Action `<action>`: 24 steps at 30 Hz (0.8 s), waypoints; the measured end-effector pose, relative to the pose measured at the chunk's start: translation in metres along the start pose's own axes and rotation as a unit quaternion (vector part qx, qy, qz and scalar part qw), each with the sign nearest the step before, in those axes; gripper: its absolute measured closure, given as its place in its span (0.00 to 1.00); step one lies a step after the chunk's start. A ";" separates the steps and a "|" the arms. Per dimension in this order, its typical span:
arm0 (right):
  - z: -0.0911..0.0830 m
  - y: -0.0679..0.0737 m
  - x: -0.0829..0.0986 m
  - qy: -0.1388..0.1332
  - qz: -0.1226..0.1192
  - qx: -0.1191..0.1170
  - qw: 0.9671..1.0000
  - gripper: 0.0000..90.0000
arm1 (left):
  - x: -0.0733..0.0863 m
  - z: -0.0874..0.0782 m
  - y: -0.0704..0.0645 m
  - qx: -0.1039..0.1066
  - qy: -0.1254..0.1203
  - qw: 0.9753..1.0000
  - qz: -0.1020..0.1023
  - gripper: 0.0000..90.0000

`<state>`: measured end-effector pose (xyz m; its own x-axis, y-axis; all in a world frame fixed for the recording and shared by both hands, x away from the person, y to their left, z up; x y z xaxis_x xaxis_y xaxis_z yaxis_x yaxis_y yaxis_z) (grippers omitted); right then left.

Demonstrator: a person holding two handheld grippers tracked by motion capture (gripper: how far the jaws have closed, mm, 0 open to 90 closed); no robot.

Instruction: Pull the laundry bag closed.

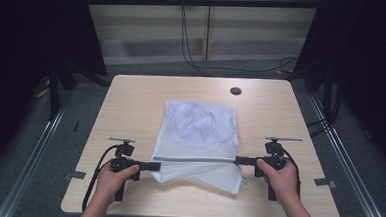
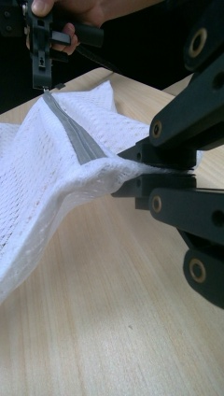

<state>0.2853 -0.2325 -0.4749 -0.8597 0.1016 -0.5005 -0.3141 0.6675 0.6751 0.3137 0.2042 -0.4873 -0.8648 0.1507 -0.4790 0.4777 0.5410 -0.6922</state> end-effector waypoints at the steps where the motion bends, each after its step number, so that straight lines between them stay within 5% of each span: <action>1: -0.001 -0.001 0.000 -0.001 0.001 -0.001 1.000 0.97 | 0.000 0.000 0.000 0.000 0.002 1.000 0.002 0.98; 24: -0.014 -0.008 0.003 -0.010 0.004 0.008 1.000 0.97 | 0.000 0.003 -0.001 0.003 0.007 1.000 0.003 0.98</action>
<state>0.2800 -0.2479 -0.4745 -0.8541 0.1207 -0.5059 -0.3015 0.6777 0.6707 0.3134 0.2014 -0.4883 -0.8639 0.1650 -0.4758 0.4838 0.5348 -0.6928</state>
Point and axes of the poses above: each handheld gripper's, and its own axes: z roughly forward along the jaws, x roughly out of its underside, y roughly to its left, the point moved 1 cm from there along z, roughly forward along the jaws, and after that the axes turned 1 degree about -z, right-handed, at the moved point
